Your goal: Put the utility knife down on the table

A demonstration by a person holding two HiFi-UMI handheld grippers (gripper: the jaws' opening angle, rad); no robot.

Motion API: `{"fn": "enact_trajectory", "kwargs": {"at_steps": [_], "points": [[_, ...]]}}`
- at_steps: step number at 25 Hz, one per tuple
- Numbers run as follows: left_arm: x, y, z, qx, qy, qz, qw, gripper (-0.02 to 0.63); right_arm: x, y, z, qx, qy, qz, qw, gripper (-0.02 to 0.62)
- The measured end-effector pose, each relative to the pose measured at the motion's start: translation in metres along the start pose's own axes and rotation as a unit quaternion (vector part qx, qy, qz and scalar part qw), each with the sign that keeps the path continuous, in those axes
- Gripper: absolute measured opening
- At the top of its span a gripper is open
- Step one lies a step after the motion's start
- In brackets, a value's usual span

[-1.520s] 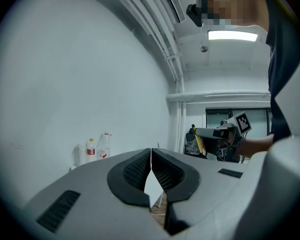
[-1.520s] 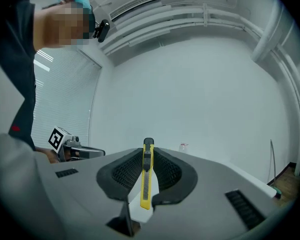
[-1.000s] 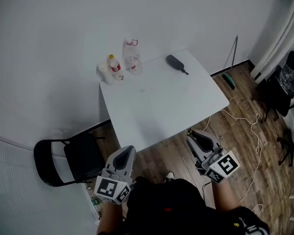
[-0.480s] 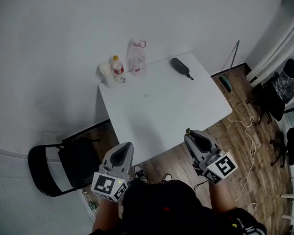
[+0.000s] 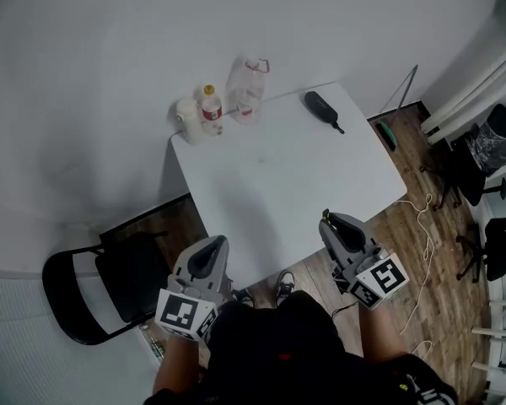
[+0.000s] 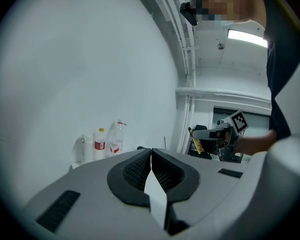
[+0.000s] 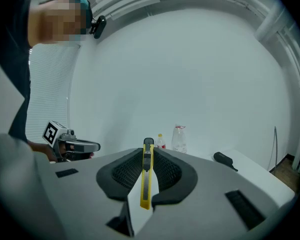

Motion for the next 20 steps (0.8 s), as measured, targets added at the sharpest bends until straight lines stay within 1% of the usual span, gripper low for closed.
{"fn": "enact_trajectory", "kwargs": {"at_steps": [4, 9, 12, 15, 20], "points": [[0.002, -0.001, -0.006, 0.0, -0.022, 0.011, 0.9997, 0.025, -0.029, 0.015, -0.023, 0.046, 0.007, 0.004, 0.999, 0.075], [-0.003, 0.0, -0.012, 0.0, -0.052, 0.024, 0.9983, 0.025, -0.056, 0.03, -0.056, 0.094, -0.025, 0.015, 0.995, 0.075], [-0.008, 0.0, -0.015, 0.005, -0.067, 0.025, 0.9974, 0.025, -0.07, 0.055, -0.075, 0.142, -0.035, 0.007, 0.989, 0.075], [-0.013, 0.0, -0.015, 0.008, -0.082, 0.028, 0.9962, 0.025, -0.081, 0.086, -0.092, 0.193, -0.038, -0.002, 0.98, 0.075], [-0.014, 0.008, -0.01, 0.024, -0.107, 0.031, 0.9935, 0.025, -0.102, 0.126, -0.128, 0.242, -0.038, -0.021, 0.969, 0.075]]}}
Point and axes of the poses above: the fingertips, and each gripper's own axes: z backward along the fingers, x to its left, y out of its underside, the point moved 8 cm from there along z, backward along the fingers, and after that the axes turned 4 degrees about -y, right-handed, at the moved point
